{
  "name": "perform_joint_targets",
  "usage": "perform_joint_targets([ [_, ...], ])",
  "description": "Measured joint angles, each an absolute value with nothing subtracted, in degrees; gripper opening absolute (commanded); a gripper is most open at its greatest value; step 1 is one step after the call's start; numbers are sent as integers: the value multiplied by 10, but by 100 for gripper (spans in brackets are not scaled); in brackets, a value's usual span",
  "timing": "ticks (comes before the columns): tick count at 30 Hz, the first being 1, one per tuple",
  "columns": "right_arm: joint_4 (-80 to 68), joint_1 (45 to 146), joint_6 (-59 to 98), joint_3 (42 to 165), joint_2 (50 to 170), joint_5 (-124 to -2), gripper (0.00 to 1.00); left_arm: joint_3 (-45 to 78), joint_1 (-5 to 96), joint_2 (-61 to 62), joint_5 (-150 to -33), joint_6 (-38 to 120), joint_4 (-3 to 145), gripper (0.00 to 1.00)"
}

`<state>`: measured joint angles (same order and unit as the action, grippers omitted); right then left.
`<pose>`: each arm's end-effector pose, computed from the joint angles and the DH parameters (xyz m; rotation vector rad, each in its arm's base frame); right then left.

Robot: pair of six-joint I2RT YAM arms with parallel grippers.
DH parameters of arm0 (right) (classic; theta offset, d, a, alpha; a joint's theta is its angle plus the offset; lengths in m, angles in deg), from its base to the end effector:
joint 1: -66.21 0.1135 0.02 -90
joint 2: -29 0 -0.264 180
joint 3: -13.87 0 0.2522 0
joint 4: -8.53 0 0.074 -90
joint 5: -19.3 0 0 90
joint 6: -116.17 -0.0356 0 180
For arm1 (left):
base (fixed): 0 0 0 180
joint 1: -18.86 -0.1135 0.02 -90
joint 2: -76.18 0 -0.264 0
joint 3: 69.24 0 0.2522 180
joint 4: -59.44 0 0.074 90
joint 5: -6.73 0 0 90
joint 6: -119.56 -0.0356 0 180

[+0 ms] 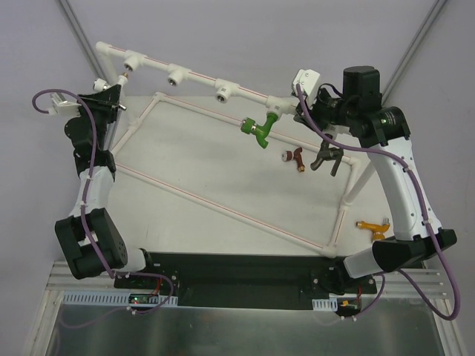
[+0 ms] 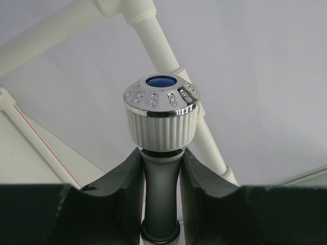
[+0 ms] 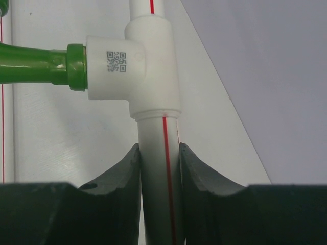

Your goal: Install the water faucets

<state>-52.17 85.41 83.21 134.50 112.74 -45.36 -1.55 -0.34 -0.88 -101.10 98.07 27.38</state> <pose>0.2689 0.1098 0.4845 -1.4093 1.3394 0.0026 0.2956 0.0914 0.3714 -0.6349 1.0737 -0.9338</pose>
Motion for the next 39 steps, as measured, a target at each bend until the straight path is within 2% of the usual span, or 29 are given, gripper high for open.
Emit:
perform_joint_targets([
  [14,-515,853,832,1340,1125,-453,2,9,-11,-77,-1057,1061,181,0],
  [39,-516,852,832,1340,1125,-452,2,30,-11,-77,-1056,1033,199,0],
])
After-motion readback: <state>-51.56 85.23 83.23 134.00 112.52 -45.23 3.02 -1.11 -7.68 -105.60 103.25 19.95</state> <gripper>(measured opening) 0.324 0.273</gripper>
